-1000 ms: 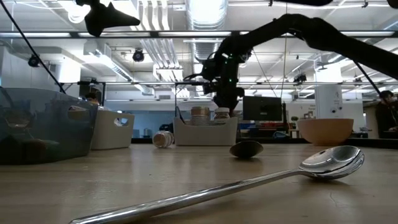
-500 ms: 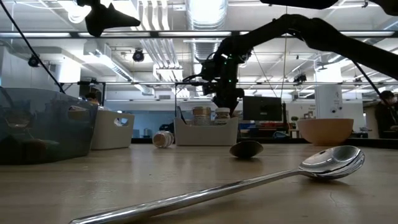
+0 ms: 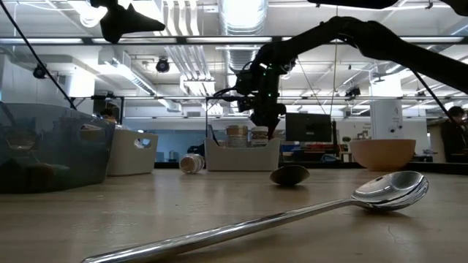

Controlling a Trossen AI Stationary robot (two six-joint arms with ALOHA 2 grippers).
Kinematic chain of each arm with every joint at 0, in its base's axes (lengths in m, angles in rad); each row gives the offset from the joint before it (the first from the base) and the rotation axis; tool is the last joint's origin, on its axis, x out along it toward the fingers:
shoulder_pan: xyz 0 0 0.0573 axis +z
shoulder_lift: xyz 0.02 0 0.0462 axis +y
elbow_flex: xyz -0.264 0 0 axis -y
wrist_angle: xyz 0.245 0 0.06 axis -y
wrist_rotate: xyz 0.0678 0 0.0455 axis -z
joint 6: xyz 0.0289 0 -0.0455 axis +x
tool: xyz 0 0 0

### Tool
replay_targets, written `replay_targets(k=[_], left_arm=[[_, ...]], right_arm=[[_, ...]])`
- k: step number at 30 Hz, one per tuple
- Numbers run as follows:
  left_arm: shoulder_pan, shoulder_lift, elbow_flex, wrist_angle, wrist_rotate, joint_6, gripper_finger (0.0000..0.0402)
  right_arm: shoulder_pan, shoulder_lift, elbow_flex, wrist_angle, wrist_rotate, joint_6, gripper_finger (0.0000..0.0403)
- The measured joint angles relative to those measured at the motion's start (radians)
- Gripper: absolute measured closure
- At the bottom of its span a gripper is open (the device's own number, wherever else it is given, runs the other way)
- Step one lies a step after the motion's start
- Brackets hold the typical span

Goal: Pick & Place Food Item
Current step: Put the red spice can into the top gray bin

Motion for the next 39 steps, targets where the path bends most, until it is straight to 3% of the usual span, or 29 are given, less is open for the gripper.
replay_targets(k=[5,17,39], left_arm=[[0.000,0.000,0.000,-0.001,0.000,0.000,0.0060],[0.000,0.000,0.000,-0.004,0.000,0.000,0.0060],[0.000,0.000,0.000,-0.004,0.001,0.000,0.0060]], right_arm=[[0.000,0.000,0.000,0.003,0.004,0.015,0.0176],[0.002,0.000,0.000,0.021,0.030,0.044,0.0097],[0.013,0.000,0.000,0.027,0.053,0.004,0.0094]])
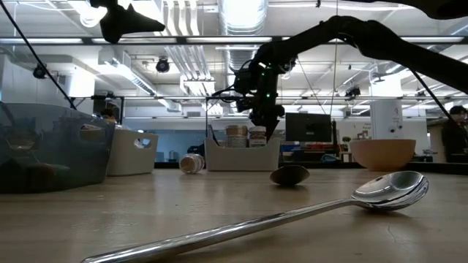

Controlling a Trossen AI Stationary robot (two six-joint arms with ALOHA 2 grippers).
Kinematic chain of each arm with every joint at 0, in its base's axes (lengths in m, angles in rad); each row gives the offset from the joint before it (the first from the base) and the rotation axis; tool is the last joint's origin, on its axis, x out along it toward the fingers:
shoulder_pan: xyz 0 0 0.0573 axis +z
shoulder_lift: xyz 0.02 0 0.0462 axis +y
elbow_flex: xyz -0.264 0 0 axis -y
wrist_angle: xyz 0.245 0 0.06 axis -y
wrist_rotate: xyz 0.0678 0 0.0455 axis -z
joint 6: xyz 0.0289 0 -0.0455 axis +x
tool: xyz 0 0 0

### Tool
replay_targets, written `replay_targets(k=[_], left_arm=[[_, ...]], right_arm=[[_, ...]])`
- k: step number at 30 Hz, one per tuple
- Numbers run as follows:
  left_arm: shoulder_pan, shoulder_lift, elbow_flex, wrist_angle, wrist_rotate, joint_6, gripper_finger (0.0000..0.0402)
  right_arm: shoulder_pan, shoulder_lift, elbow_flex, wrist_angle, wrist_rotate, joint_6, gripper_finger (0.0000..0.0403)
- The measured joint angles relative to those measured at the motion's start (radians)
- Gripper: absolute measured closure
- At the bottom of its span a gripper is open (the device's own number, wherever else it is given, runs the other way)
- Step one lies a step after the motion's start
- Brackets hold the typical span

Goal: Pick & Place Food Item
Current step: Put the red spice can into the top gray bin

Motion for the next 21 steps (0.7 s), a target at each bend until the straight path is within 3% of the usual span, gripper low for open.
replay_targets(k=[6,15,21], left_arm=[[0.000,0.000,0.000,0.000,0.000,0.000,0.0060],[0.000,0.000,0.000,0.000,0.001,0.000,0.0060],[0.000,0.000,0.000,0.000,0.011,0.000,0.0060]], right_arm=[[0.003,0.000,0.000,0.000,0.000,0.000,0.0104],[0.005,0.000,0.000,0.000,-0.005,0.000,0.0200],[0.005,0.000,-0.002,0.001,-0.004,0.004,0.0195]])
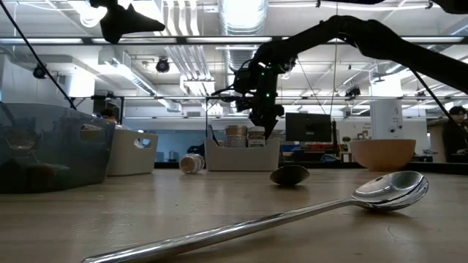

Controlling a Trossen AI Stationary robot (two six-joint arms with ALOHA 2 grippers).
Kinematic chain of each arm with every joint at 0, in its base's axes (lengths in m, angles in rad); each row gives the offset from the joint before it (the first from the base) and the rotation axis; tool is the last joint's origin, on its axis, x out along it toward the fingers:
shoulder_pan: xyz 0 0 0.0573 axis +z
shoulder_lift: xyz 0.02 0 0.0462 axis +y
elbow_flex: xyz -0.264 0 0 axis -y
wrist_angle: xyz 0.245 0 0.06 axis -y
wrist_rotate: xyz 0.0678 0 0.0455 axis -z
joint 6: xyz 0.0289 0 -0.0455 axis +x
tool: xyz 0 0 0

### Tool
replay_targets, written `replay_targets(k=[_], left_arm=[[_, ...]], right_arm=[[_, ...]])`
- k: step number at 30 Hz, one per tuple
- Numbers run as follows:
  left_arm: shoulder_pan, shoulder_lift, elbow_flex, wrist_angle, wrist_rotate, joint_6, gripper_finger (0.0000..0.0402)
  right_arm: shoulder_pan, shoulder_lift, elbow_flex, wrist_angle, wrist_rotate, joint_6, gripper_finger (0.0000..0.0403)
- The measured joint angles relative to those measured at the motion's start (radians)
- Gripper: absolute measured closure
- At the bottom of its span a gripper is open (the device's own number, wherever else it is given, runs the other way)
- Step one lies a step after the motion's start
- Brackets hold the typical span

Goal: Pick & Place Food Item
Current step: Put the red spice can into the top gray bin, then put the black spoon into the black bin

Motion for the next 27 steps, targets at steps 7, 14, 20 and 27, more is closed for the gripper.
replay_targets(k=[7,14,20,27], left_arm=[[0.000,0.000,0.000,0.000,0.000,0.000,0.0060],[0.000,0.000,0.000,0.000,0.004,0.000,0.0060],[0.000,0.000,0.000,0.000,0.009,0.000,0.0060],[0.000,0.000,0.000,0.000,0.016,0.000,0.0060]], right_arm=[[0.000,0.001,-0.010,-0.006,0.000,0.034,0.0186],[0.000,0.001,-0.012,-0.010,0.000,0.087,0.0204],[0.000,0.001,-0.012,-0.009,0.000,0.123,0.0163],[0.000,0.001,-0.011,-0.039,0.048,0.103,0.0108]])
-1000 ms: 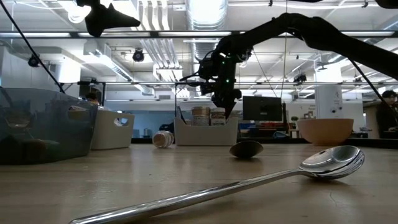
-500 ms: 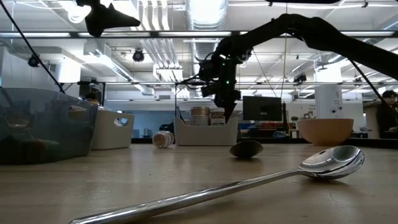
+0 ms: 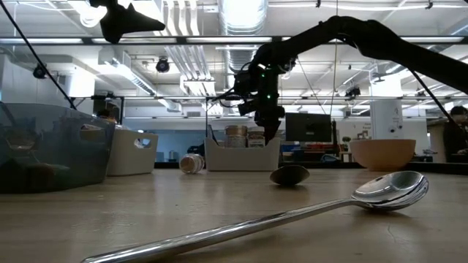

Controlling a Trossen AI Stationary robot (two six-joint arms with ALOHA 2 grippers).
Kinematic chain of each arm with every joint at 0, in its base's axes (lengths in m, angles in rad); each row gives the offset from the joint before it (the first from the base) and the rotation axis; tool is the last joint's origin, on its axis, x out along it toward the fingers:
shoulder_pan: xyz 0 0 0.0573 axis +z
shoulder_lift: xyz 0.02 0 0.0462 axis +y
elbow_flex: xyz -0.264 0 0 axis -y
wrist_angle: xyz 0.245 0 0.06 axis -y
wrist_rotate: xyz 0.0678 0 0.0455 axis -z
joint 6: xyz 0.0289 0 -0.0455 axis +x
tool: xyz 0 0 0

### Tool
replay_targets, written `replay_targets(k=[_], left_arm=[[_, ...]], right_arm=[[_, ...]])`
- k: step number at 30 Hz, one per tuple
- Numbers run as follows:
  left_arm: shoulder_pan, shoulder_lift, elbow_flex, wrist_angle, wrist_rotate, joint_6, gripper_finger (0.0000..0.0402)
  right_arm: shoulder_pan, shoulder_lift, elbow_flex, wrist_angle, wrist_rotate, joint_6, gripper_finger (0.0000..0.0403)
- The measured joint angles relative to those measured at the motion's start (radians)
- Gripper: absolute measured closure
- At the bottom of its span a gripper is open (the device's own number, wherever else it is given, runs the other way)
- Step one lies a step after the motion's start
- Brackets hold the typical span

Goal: Pick & Place Food Item
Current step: Put the black spoon into the black bin

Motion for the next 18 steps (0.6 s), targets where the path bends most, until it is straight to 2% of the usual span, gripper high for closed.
replay_targets(k=[6,18], left_arm=[[0.000,0.000,0.000,0.000,0.002,0.000,0.0060],[0.000,0.000,0.000,0.000,0.002,-0.026,0.0060]], right_arm=[[0.000,-0.011,0.016,-0.014,0.032,0.004,0.0082],[0.000,-0.122,0.040,-0.021,0.027,0.105,0.0080]])
